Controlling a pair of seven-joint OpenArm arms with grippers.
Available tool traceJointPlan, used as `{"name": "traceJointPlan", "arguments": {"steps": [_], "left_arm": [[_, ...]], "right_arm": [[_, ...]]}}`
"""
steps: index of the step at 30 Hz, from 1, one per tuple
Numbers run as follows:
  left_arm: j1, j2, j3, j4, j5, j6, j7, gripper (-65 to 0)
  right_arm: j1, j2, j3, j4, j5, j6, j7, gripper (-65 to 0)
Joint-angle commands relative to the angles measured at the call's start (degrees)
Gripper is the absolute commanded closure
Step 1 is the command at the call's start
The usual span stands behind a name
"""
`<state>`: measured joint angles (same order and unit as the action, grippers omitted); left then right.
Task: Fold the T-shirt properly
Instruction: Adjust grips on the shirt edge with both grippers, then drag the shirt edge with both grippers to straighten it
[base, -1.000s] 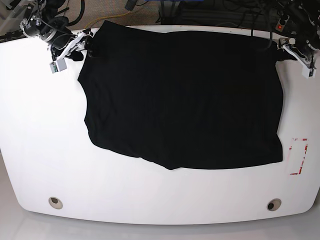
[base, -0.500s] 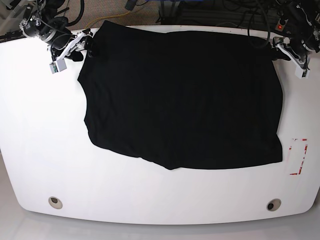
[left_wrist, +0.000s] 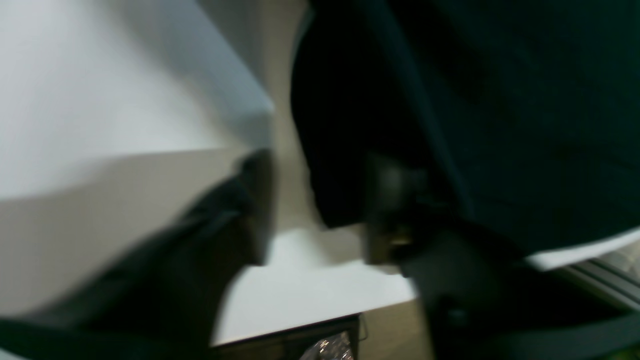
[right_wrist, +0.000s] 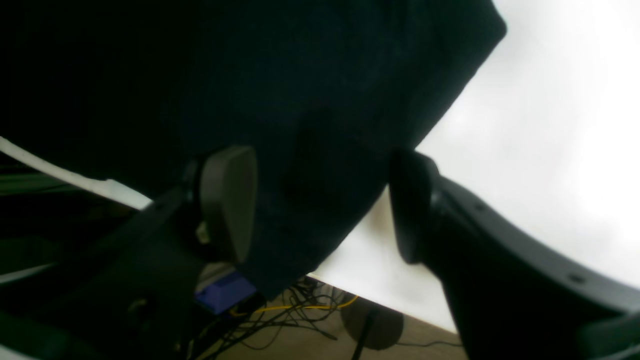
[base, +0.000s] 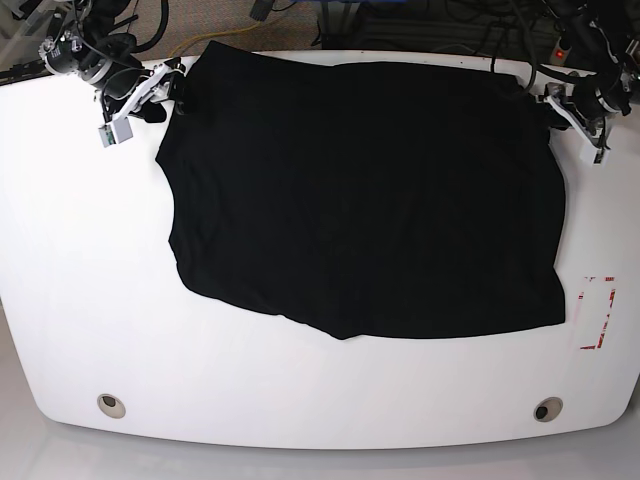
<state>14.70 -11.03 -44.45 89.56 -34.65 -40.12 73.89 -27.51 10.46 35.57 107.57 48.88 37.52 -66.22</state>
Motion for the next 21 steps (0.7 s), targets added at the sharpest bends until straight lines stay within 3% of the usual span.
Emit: {"name": "traceJointPlan", "arguments": {"steps": [1, 5, 14, 21], "left_arm": [[0.29, -0.45, 0.09, 0.24, 3.93, 0.12, 1.85, -6.4], [0.29, -0.53, 0.09, 4.55, 9.64, 0.12, 1.85, -0.6], [2.40, -0.27, 0.09, 23.10, 23.36, 0.12, 2.02, -0.4], [2.58, -0.45, -0.17, 24.07, 28.72, 0.12, 1.76, -0.4]], "right_arm": [[-0.14, 0.66, 0.34, 1.05, 1.27, 0.15, 1.03, -40.1], [-0.23, 0.57, 0.34, 1.05, 1.27, 0.15, 1.03, -40.1], [-1.11, 0.31, 0.34, 1.05, 1.53, 0.68, 0.94, -40.1], [-1.46, -1.54, 0.52, 0.69, 1.53, 0.77, 0.94, -40.1]]}}
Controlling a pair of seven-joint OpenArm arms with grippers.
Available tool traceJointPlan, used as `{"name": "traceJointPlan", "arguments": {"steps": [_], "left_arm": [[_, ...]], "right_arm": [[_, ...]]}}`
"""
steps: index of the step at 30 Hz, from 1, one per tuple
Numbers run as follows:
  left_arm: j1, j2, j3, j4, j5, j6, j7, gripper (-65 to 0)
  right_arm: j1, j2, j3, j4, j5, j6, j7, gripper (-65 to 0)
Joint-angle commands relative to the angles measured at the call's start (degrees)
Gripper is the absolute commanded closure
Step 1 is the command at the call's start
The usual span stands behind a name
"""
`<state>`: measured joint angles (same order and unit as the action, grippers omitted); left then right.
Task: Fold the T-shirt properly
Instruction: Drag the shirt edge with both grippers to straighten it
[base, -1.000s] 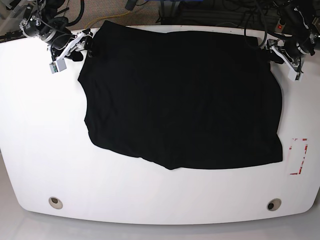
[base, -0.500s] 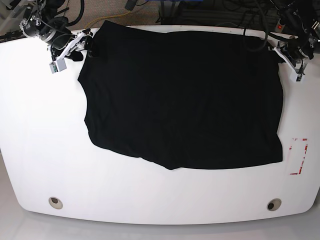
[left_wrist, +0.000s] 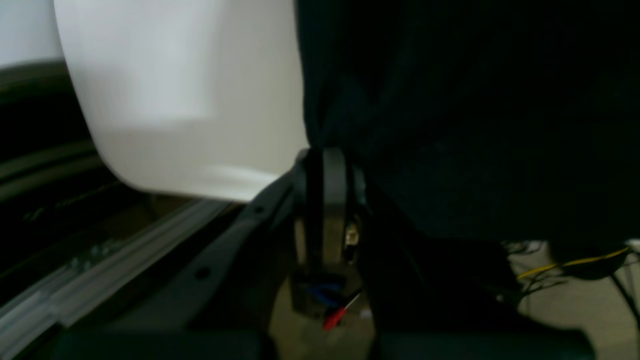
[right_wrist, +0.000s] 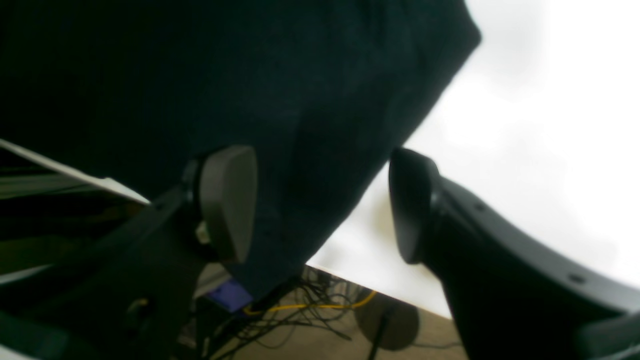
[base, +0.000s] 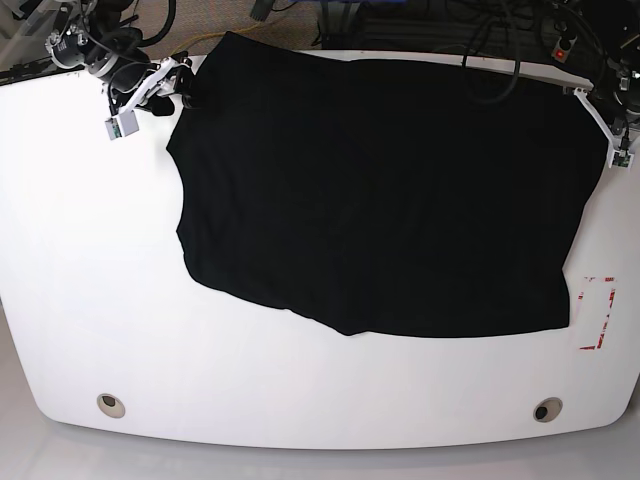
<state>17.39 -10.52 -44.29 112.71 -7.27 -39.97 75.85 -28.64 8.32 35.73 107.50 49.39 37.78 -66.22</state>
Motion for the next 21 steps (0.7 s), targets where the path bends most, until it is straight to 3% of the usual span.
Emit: {"name": "traceJointPlan", "arguments": {"steps": [1, 6, 21], "left_arm": [[-0.11, -0.95, -0.32, 0.92, 1.69, -0.03, -0.21, -0.4], [-0.11, -0.95, -0.15, 0.75, 2.04, -0.03, -0.21, -1.0], [1.38, -1.04, -0.06, 0.75, 1.60, -0.03, -0.21, -0.4]], "right_arm": [[-0.41, 0.52, 0.36, 0.67, 1.03, 0.51, 0.94, -40.1], [-0.41, -1.33, 0.10, 0.76, 1.03, 0.59, 0.94, -40.3], [-1.99, -1.42, 0.10, -3.11, 0.94, 0.51, 0.94, -41.1]]}}
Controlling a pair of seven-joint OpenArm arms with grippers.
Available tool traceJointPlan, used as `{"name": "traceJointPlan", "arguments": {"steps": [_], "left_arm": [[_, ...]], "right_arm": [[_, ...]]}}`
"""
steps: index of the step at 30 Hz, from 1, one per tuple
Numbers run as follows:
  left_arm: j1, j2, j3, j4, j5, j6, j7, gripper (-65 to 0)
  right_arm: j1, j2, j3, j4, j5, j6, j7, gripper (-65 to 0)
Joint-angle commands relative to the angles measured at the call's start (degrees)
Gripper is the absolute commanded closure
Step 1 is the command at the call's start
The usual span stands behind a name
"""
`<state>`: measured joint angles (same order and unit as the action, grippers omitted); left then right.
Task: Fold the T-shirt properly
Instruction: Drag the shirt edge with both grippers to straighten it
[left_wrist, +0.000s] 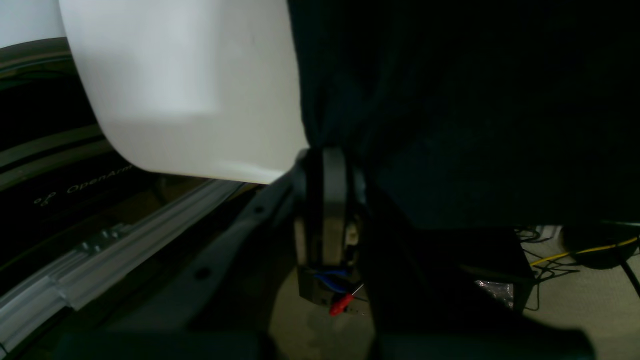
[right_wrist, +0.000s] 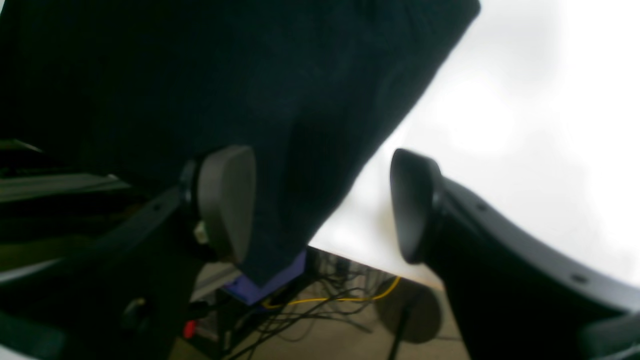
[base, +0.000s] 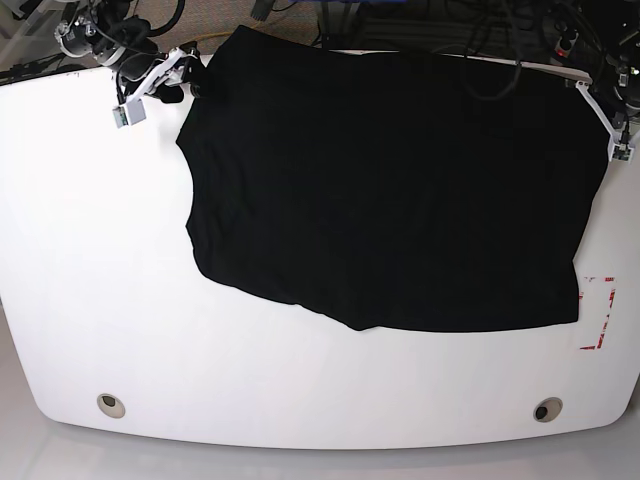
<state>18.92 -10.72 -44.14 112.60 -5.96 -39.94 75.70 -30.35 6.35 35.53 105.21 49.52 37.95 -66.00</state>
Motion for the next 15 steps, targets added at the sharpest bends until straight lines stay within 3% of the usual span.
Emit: {"name": "traceJointPlan", "arguments": {"steps": [1, 7, 12, 15], "left_arm": [[-0.15, -0.84, -0.21, 0.85, 0.29, -0.06, -0.05, -0.4], [-0.24, -0.84, -0.39, 0.85, 0.29, -0.06, -0.05, -0.4], [-0.32, -0.84, -0.30, 0.85, 0.29, -0.06, -0.05, -0.4], [-0.32, -0.84, -0.30, 0.94, 0.29, -0.06, -0.05, -0.4]], "right_arm": [[-0.11, 0.46, 0.30, -2.04, 0.81, 0.33, 0.72, -41.1], [-0.03, 0.11, -0.23, -4.68, 0.81, 0.33, 0.72, -41.1], [-0.29, -0.85, -4.54, -4.68, 0.72, -0.11, 0.90, -40.4], [-0.29, -2.61, -5.77, -4.68, 0.55, -0.11, 1.07, -40.0]]}}
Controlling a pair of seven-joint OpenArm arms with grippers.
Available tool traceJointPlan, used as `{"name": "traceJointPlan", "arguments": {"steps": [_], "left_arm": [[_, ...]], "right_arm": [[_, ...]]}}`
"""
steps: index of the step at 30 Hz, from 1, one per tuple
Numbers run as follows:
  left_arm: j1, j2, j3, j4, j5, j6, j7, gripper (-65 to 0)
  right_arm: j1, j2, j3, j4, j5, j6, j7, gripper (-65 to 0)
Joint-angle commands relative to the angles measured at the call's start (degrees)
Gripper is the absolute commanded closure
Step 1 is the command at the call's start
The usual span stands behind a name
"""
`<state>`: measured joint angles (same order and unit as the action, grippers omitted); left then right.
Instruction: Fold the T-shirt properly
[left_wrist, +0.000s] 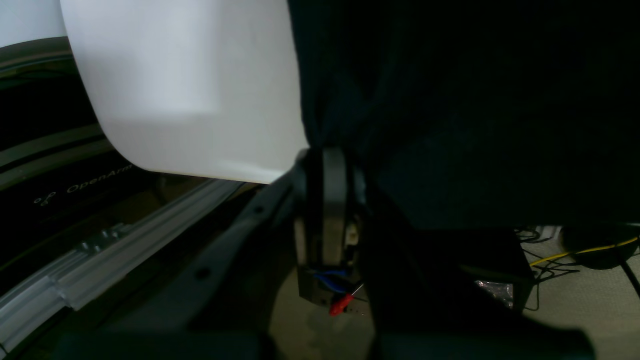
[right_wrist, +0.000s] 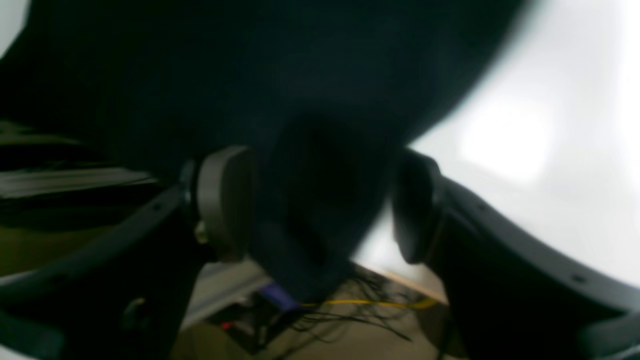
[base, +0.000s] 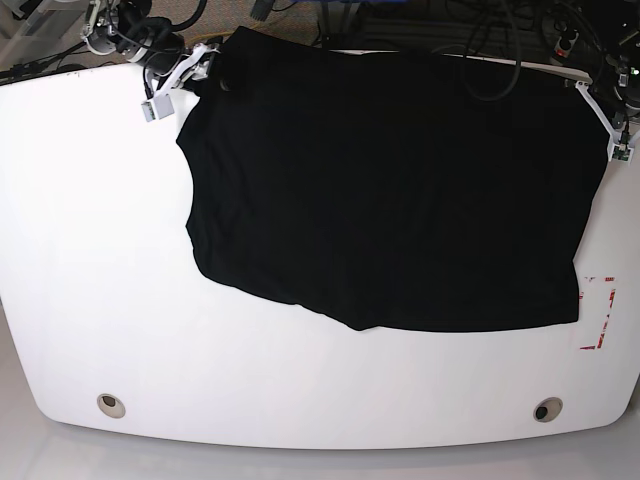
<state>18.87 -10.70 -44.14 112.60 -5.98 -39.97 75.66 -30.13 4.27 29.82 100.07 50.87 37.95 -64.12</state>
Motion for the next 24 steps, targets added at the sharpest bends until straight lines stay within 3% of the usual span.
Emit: {"name": "traceJointPlan", "arguments": {"steps": [1, 4, 8, 9, 10, 17, 24], "left_arm": [[-0.28, -0.86, -0.30, 0.94, 0.31, -0.03, -0.01, -0.6], [-0.28, -0.86, -0.30, 0.94, 0.31, -0.03, -0.01, -0.6], [-0.28, -0.86, -0.30, 0.94, 0.31, -0.03, -0.01, -0.6], [-0.28, -0.86, -0.30, 0.94, 0.31, -0.03, -0.01, -0.6], [-0.28, -0.86, -0.21, 0.94, 0.40, -0.03, -0.01, -0.6], [-2.65, -1.21, 1.11, 1.56, 0.75, -0.03, -0.10, -0.4], [-9.86, -2.88, 11.74, 1.56, 0.75, -0.03, 0.43, -0.4]], "right_arm": [[-0.51, -1.06, -0.07, 0.46, -0.81, -0.20, -0.81, -40.0], [-0.51, -1.50, -0.07, 0.46, -0.81, -0.20, -0.81, -35.7], [-0.07, -0.98, -0.07, 0.46, -0.81, -0.20, -0.81, -12.0], [0.11, -0.27, -0.07, 0.81, -0.81, -0.20, -0.81, -3.5], [0.37, 0.17, -0.07, 0.90, -0.72, -0.20, -0.81, 0.0], [0.64, 2.89, 0.02, 7.66, -0.72, -0.20, -0.72, 0.0], [5.29, 8.08, 0.02, 12.24, -0.89, -0.28, -0.72, 0.0]]}}
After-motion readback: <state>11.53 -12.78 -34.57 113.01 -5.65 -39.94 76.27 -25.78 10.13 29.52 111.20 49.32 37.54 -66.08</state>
